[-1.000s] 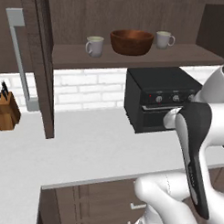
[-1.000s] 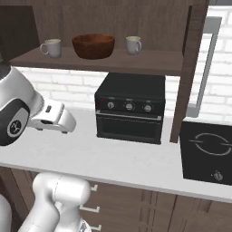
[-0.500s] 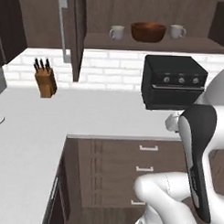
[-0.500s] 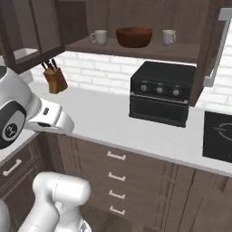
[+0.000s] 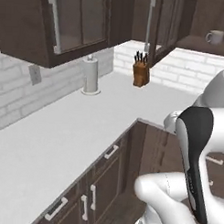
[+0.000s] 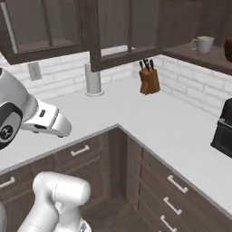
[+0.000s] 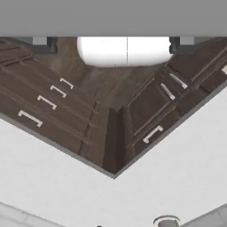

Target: Gather all objects into one cabinet and sort the glasses and bowls to opposite sides.

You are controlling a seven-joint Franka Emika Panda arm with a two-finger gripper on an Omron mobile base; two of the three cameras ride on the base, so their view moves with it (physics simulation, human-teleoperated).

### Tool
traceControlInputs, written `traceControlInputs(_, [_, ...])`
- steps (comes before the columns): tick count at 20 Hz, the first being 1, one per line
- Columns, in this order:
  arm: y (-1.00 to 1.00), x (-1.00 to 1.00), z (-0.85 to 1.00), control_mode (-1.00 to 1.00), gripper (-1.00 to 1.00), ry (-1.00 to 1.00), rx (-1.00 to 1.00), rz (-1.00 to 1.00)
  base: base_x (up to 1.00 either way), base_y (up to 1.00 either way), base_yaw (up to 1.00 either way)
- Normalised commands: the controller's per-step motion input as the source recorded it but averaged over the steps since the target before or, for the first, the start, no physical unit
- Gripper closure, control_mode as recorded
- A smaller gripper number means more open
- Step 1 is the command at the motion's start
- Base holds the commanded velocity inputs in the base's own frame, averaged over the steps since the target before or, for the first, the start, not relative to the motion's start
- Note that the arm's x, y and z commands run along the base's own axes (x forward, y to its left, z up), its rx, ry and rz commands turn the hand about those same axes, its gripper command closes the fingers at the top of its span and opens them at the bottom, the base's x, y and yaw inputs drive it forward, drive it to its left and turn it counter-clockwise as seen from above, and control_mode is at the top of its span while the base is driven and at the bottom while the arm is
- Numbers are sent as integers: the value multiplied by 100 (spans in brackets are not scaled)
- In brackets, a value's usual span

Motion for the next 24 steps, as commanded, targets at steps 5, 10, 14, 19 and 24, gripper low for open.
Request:
traceControlInputs(5, [0,0,0,100,-100,0,0,0,-12,0,100])
traceControlInputs(10, [0,0,0,100,-100,0,0,0,-14,0,100])
traceControlInputs(14, [0,0,0,100,-100,0,0,0,-13,0,100])
traceControlInputs(19, [0,0,0,100,-100,0,0,0,-13,0,100])
traceControlInputs(24, [0,0,0,100,-100,0,0,0,-13,0,100])
